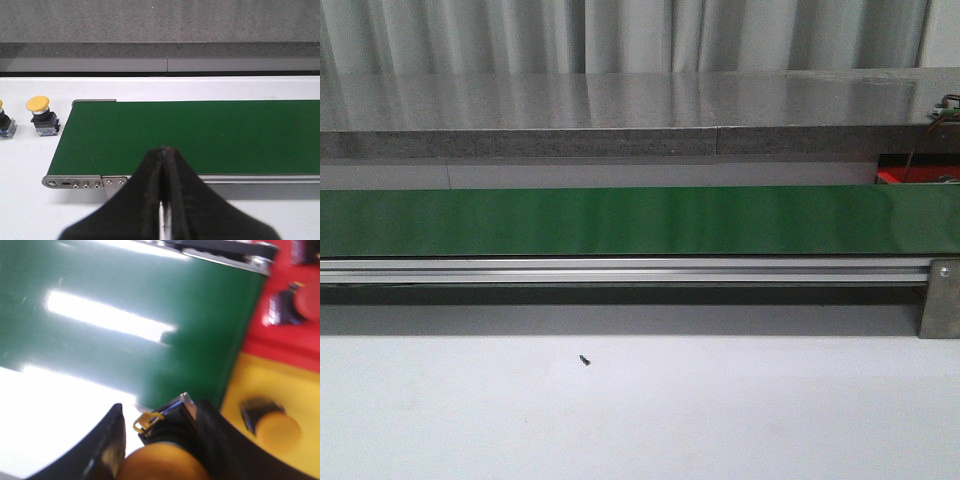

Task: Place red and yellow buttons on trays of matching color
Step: 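Lower the yellow button into the yellow tray and open the right gripper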

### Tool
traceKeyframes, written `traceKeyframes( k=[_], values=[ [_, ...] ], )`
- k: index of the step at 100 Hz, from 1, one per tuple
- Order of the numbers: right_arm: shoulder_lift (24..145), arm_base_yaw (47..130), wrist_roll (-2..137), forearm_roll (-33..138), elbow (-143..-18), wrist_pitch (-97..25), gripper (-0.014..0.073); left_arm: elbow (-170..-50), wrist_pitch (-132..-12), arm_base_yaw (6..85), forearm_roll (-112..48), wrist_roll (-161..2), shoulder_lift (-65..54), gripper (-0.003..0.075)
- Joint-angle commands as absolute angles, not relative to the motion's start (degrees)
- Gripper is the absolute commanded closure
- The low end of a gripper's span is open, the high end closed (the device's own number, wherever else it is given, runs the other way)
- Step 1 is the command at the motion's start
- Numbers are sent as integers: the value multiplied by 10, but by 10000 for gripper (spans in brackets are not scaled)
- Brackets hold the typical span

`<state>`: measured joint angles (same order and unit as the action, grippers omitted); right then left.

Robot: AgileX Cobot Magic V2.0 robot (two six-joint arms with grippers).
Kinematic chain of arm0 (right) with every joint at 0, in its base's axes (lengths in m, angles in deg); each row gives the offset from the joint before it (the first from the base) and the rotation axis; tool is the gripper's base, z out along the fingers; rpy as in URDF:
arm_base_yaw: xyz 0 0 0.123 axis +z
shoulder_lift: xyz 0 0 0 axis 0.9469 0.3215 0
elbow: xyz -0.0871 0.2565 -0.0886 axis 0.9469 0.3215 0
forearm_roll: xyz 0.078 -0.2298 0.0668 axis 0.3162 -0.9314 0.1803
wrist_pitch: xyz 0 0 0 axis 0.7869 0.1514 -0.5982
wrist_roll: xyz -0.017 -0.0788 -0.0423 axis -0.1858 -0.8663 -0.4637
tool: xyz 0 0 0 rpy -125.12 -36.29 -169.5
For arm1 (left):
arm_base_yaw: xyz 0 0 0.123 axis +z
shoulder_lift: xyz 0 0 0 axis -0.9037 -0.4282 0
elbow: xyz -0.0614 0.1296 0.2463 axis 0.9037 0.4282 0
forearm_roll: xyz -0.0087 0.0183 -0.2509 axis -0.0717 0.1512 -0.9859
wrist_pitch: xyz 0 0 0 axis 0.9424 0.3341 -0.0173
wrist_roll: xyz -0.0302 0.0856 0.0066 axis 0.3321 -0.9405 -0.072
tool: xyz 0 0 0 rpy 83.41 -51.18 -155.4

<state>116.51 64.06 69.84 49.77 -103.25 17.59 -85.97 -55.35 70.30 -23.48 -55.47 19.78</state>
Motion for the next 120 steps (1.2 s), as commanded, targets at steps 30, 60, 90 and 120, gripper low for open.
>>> traceKeyframes(
  k=[30, 60, 90, 120],
  values=[
    [1047, 541, 696, 537, -897, 164, 515, -875, -589, 700, -246, -555, 195, 740],
    [1044, 534, 696, 540, -757, 70, 515, -875, -589, 685, -243, -555, 195, 740],
    [1045, 485, 696, 552, -700, -17, 515, -875, -589, 685, -243, -555, 195, 740],
    [1081, 479, 696, 554, -700, -49, 515, -875, -589, 685, -243, -555, 195, 740]
  ],
)
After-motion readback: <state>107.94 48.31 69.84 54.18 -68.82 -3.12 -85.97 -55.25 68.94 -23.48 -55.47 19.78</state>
